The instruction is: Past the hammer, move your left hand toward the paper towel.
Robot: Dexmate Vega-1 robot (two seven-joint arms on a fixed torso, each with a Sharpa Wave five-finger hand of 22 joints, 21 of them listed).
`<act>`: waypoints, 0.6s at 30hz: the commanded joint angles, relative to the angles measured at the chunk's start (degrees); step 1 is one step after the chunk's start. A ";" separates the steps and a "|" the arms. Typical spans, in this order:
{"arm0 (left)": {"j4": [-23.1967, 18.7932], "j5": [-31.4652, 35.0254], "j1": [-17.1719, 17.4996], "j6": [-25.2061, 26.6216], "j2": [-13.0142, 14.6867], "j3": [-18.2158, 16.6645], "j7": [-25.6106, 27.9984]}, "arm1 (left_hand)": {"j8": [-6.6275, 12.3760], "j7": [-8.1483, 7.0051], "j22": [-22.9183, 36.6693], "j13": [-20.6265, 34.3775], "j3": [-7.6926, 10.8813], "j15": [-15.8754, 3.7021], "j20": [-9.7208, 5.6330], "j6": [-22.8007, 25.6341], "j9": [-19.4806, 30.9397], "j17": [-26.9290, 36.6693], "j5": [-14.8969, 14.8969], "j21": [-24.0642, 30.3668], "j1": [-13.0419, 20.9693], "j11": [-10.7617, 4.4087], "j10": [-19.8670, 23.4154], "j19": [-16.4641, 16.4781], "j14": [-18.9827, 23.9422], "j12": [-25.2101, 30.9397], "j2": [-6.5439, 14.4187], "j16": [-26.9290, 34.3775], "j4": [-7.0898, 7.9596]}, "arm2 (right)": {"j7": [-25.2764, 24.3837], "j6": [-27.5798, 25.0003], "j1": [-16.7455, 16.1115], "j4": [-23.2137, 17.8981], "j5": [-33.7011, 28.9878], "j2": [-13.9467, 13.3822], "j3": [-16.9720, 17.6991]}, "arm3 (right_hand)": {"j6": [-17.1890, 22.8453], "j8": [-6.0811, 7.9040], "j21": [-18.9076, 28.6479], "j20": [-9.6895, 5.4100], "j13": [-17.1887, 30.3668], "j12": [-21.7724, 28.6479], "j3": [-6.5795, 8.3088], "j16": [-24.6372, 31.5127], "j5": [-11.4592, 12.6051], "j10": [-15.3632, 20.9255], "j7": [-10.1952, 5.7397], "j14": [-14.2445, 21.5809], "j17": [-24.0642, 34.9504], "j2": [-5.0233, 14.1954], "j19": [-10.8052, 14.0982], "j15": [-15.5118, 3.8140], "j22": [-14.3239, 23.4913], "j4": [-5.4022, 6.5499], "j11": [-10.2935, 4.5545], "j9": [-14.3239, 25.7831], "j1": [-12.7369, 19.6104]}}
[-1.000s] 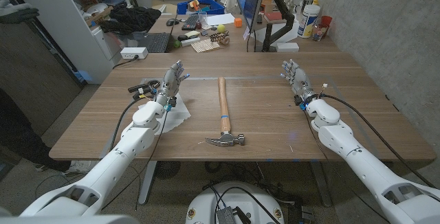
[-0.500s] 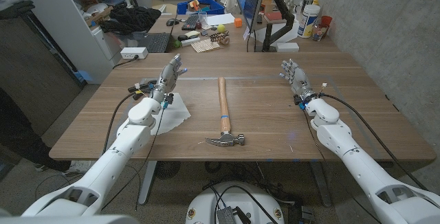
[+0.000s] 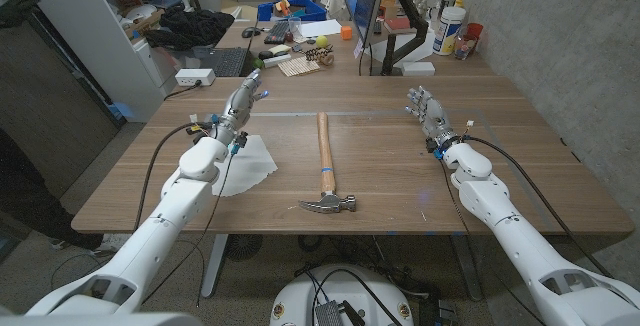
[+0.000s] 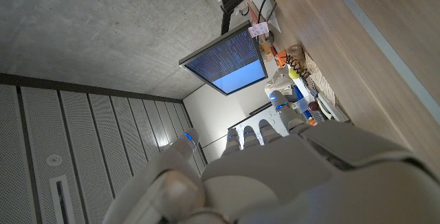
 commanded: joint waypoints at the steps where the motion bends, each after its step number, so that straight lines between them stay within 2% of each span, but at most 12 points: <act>1: -3.92 7.13 1.45 -1.34 2.17 -1.01 2.10 | 0.43 -0.01 0.09 0.10 0.23 0.07 0.42 0.51 0.13 0.11 0.40 -0.21 0.88 0.12 0.33 -9.00 -2.90 0.45 1.21 0.21 -0.37 | 1.47 -0.44 -0.25 0.19 -1.41 1.16 1.54 | 0.44 0.33 -0.08 -2.08 0.13 0.31 0.35 0.24 0.39 0.48 -0.07 0.08 0.16 2.58 -0.23 -1.35 0.11 0.11 -0.19 0.18 0.09; 18: -8.90 14.88 4.25 -1.96 4.44 -2.94 5.84 | 0.55 -0.10 0.09 0.09 0.53 -0.16 0.57 1.38 0.12 0.07 0.58 -0.57 1.66 -0.20 0.72 -9.23 -2.78 0.41 1.02 0.11 -0.74 | 2.59 -0.67 -0.52 0.18 -2.08 1.68 2.83 | 0.50 0.35 -0.43 -2.03 0.13 0.34 0.37 0.18 0.44 0.58 -0.11 0.12 0.13 2.54 -0.07 -1.37 0.12 0.20 -0.21 0.18 0.03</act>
